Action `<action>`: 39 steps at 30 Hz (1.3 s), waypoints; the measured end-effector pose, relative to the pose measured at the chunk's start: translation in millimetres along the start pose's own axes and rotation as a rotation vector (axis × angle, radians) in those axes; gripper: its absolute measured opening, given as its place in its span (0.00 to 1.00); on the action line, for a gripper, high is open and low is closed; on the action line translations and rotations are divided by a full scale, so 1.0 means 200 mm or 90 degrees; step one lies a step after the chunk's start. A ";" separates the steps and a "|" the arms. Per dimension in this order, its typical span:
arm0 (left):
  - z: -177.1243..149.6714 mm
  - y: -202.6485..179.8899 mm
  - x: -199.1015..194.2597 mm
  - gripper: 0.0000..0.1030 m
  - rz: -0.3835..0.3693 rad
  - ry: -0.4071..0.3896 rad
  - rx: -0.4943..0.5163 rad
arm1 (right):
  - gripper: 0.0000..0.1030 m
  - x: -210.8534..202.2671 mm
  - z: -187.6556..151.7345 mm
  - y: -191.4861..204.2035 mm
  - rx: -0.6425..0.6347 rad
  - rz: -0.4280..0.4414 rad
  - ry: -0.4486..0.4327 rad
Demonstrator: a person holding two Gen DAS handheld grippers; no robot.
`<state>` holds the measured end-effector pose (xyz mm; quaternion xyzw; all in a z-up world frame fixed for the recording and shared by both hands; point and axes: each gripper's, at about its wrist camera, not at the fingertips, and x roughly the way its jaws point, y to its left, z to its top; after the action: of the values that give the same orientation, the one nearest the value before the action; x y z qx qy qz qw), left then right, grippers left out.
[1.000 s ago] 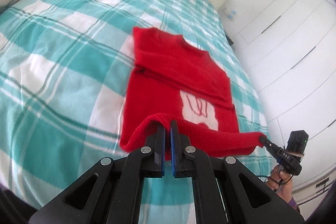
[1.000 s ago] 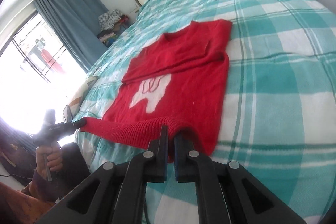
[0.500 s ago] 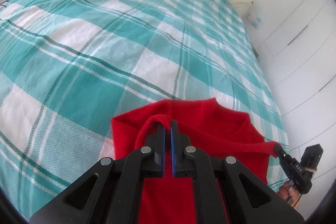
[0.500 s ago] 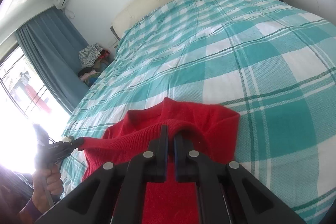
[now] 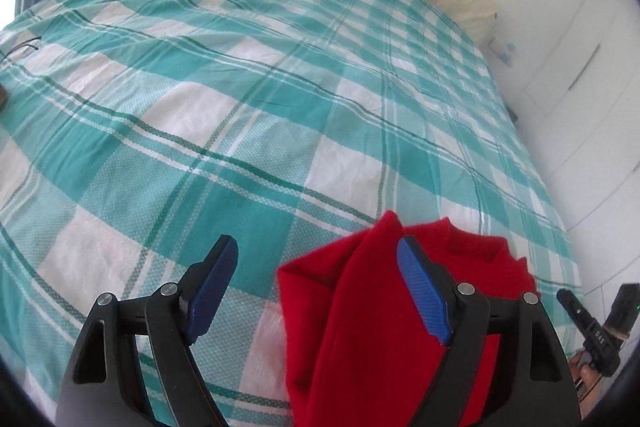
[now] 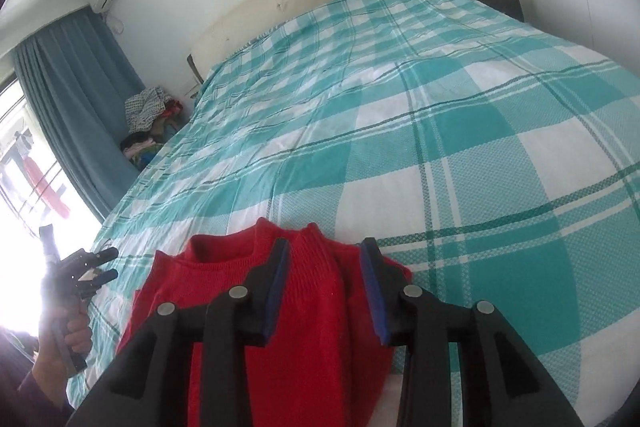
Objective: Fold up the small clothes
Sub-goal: 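Lift the hem with both grippers, fold it onto the collar, release, then grasp the side edge of the folded sweater with the right gripper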
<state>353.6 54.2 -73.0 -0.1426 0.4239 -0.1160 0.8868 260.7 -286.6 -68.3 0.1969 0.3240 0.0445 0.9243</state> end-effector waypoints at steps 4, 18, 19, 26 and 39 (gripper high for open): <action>-0.28 -0.14 0.03 0.86 -0.009 0.067 0.118 | 0.36 -0.01 -0.20 0.21 -0.112 0.055 0.091; -0.62 -0.20 -0.41 0.91 0.057 -0.014 0.138 | 0.70 -0.43 -0.38 0.01 -0.110 -0.067 0.054; -0.64 -0.20 -0.43 0.92 0.053 -0.021 0.130 | 0.70 -0.41 -0.36 -0.02 -0.088 -0.058 0.058; -0.70 -0.02 -0.35 0.92 0.084 -0.024 0.085 | 0.70 -0.08 -0.27 -0.24 0.096 0.023 0.107; -0.56 0.22 -0.48 0.92 0.108 -0.053 -0.026 | 0.11 0.10 -0.03 0.33 0.070 0.054 0.171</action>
<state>210.3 108.7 -87.2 -0.1289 0.3993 -0.0254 0.9074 275.4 -220.9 -57.9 0.2526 0.4382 0.0913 0.8578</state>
